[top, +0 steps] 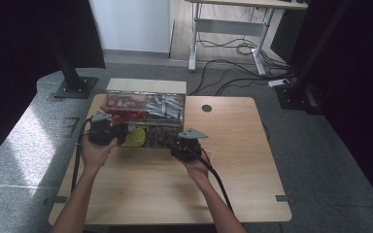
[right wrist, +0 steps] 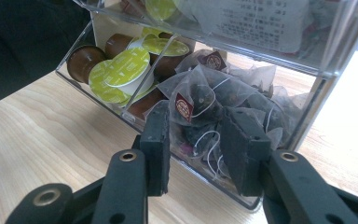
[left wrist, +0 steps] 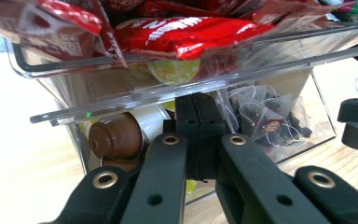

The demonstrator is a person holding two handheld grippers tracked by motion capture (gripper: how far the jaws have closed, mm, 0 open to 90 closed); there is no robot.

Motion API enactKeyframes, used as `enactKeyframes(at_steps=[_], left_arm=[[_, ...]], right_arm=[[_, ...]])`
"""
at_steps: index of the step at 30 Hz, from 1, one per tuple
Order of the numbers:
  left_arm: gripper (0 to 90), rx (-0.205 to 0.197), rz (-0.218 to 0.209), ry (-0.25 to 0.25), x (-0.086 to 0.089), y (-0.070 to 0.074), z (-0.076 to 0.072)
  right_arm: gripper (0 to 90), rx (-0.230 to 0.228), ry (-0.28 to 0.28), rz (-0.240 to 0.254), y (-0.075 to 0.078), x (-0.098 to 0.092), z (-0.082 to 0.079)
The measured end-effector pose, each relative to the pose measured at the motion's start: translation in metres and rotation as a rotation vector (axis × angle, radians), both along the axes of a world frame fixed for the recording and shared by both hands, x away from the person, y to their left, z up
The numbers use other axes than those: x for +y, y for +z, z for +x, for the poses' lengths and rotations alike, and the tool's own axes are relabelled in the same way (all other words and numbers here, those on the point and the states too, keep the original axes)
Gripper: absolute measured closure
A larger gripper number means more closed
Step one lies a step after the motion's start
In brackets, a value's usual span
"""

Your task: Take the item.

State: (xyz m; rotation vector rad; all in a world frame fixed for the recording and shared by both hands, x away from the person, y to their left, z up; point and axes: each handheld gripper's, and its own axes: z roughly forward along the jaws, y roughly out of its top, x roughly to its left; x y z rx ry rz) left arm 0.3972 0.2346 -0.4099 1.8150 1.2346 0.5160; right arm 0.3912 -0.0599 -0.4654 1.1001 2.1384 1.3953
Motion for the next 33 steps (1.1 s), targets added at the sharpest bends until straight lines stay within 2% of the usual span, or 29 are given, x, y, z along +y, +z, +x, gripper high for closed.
enactKeyframes(at_steps=[10, 23, 33], left_arm=[[90.0, 0.002, 0.002, -0.002, 0.0, 0.0, 0.0], [90.0, 0.001, 0.004, -0.001, -0.001, 0.001, 0.0], [90.0, 0.006, 0.006, -0.008, -0.003, 0.0, 0.001]], right_arm=[[62.6, 0.024, -0.015, 0.005, -0.007, 0.007, 0.01], [63.8, 0.032, -0.007, -0.022, -0.008, 0.02, 0.021], [66.0, 0.049, -0.007, -0.036, -0.018, 0.028, 0.032]])
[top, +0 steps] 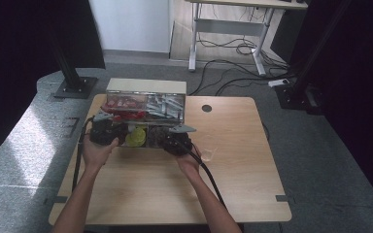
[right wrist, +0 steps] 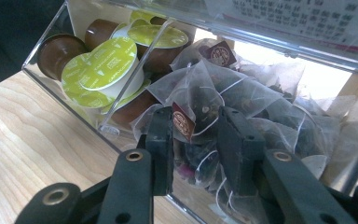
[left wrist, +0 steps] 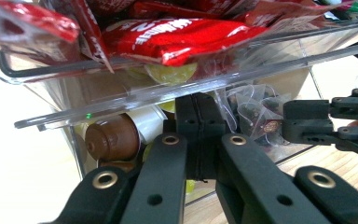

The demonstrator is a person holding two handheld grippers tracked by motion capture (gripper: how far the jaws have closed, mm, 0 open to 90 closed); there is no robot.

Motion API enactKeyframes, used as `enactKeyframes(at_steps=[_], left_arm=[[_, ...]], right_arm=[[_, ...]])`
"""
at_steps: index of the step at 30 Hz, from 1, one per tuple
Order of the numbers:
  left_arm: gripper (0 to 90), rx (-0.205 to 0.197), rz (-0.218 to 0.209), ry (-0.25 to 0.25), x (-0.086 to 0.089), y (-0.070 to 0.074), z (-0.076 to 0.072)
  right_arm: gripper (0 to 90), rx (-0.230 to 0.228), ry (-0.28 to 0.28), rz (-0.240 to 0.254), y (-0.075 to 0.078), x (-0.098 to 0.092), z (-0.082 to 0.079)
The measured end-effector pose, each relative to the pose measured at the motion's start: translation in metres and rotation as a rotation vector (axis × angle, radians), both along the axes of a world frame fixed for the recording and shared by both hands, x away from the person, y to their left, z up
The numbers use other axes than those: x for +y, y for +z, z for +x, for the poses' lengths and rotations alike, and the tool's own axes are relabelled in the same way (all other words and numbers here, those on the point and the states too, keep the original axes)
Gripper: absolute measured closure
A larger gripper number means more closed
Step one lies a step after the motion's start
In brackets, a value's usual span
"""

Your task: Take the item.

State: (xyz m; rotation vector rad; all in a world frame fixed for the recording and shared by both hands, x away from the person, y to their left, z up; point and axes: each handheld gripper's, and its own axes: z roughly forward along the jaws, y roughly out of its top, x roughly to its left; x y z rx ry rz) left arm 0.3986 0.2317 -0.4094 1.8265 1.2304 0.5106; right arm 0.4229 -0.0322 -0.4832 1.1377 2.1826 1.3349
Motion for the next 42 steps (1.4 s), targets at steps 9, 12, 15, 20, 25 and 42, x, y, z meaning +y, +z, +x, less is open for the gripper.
enactKeyframes(at_steps=[9, 12, 15, 20, 25, 42], left_arm=[[90.0, 0.002, -0.004, 0.001, 0.001, 0.001, 0.0], [90.0, 0.003, -0.002, 0.0, 0.001, 0.0, 0.0], [90.0, 0.003, -0.003, 0.001, 0.001, 0.001, 0.0], [90.0, 0.0, -0.004, 0.004, 0.001, 0.0, 0.0], [90.0, 0.0, -0.003, 0.004, 0.001, 0.0, 0.0], [90.0, 0.002, 0.001, 0.007, 0.001, 0.0, -0.001]], right_arm=[[68.6, -0.012, -0.008, -0.015, 0.0, 0.008, 0.005], [72.8, -0.025, -0.007, -0.025, -0.001, 0.01, 0.005], [75.9, -0.037, 0.0, -0.044, -0.001, 0.011, 0.004], [85.4, -0.034, 0.013, -0.047, -0.003, 0.011, 0.002], [88.5, -0.046, 0.021, -0.04, -0.001, 0.009, -0.002], [88.8, -0.103, 0.042, 0.008, 0.022, -0.008, -0.019]])
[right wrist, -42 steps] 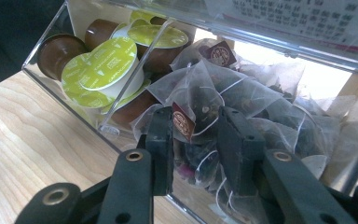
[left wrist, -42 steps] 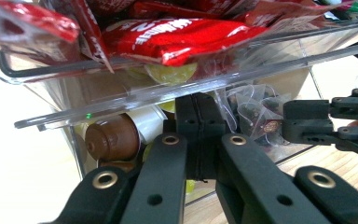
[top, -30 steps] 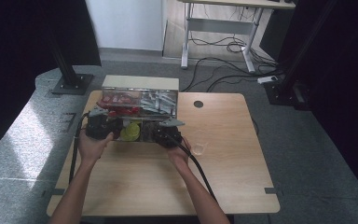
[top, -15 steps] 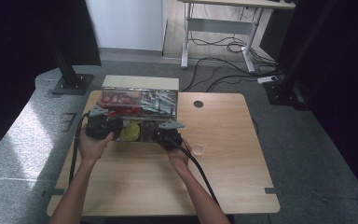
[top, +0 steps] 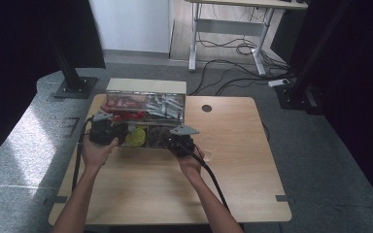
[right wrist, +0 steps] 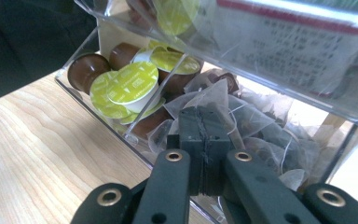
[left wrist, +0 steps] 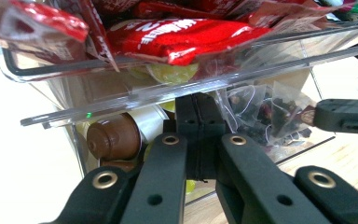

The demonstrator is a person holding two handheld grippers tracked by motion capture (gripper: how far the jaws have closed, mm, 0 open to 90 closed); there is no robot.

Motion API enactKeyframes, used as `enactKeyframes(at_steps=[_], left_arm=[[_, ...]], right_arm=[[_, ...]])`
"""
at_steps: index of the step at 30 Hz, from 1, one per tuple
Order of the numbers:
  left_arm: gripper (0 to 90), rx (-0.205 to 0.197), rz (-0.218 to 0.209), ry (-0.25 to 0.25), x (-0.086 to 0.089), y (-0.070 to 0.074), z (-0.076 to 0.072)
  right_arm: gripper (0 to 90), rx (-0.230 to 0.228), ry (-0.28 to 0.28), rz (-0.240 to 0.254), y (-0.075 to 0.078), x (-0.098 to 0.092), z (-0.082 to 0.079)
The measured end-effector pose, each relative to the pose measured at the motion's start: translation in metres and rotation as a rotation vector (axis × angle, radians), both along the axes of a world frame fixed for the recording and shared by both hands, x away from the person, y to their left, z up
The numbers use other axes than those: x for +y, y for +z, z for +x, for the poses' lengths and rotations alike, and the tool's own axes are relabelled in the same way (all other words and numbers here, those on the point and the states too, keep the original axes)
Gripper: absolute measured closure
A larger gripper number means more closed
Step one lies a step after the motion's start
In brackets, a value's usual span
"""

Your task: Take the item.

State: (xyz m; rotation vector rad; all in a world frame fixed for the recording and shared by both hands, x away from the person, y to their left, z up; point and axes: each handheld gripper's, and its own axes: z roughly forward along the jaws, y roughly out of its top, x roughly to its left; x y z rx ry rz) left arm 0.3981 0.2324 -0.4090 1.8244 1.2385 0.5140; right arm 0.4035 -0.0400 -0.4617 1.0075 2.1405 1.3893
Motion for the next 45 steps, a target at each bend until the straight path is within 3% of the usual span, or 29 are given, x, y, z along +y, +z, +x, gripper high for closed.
enactKeyframes(at_steps=[26, 45], left_arm=[[90.0, -0.001, 0.004, 0.006, 0.001, 0.001, 0.0], [90.0, -0.001, 0.003, 0.006, 0.001, 0.001, 0.0]], right_arm=[[88.8, -0.051, 0.015, 0.03, 0.024, -0.026, -0.021], [88.8, -0.062, -0.016, 0.046, 0.033, -0.051, -0.027]])
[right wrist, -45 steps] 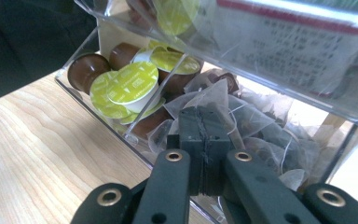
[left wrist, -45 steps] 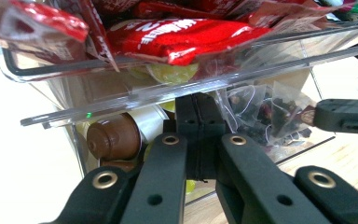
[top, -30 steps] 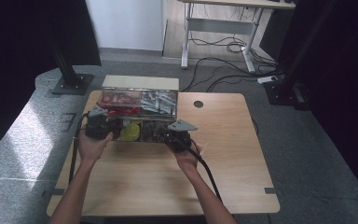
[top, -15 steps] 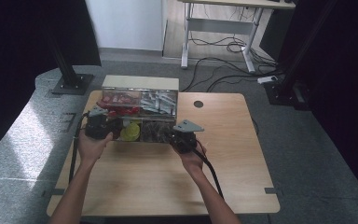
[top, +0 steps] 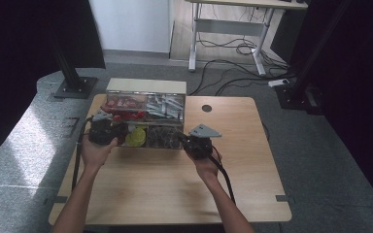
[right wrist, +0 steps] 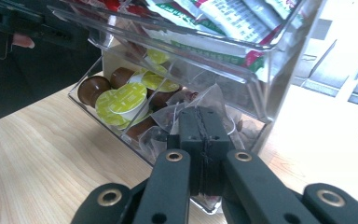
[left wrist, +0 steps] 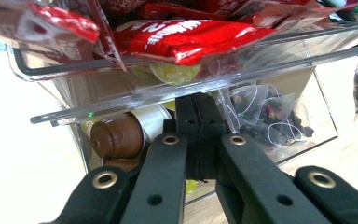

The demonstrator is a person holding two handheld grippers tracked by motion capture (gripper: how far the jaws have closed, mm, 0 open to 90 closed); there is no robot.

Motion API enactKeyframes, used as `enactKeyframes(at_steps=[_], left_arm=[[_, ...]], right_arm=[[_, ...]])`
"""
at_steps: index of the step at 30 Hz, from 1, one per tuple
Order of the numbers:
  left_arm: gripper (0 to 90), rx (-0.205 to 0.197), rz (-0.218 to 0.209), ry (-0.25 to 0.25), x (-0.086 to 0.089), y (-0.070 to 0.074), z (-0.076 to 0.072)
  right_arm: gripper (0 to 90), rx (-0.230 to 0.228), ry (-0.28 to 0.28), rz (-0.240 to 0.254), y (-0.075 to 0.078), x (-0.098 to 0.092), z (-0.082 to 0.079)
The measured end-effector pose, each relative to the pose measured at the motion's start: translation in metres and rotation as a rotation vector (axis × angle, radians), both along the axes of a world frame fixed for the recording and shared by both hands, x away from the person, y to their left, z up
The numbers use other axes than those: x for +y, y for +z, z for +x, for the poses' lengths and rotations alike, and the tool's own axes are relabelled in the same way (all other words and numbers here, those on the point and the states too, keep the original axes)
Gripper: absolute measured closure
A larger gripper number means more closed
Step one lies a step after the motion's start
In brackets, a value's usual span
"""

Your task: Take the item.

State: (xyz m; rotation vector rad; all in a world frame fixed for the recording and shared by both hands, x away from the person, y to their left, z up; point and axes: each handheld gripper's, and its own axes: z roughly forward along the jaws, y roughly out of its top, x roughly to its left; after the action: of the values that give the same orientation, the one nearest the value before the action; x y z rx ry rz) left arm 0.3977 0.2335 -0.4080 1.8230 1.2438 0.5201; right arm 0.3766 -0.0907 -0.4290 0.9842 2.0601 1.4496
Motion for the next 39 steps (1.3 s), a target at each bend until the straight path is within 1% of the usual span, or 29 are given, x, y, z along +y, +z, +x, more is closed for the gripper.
enactKeyframes(at_steps=[5, 19, 39], left_arm=[[90.0, 0.0, 0.001, -0.001, 0.0, 0.0, 0.0], [90.0, -0.001, 0.0, 0.0, 0.0, 0.0, 0.0], [90.0, 0.001, 0.004, 0.001, 0.0, 0.0, 0.0]], right_arm=[[88.8, -0.006, -0.013, -0.002, 0.002, -0.008, -0.001], [88.9, -0.006, -0.067, 0.004, 0.003, -0.034, -0.001], [88.9, -0.004, -0.119, 0.002, 0.001, -0.058, -0.002]])
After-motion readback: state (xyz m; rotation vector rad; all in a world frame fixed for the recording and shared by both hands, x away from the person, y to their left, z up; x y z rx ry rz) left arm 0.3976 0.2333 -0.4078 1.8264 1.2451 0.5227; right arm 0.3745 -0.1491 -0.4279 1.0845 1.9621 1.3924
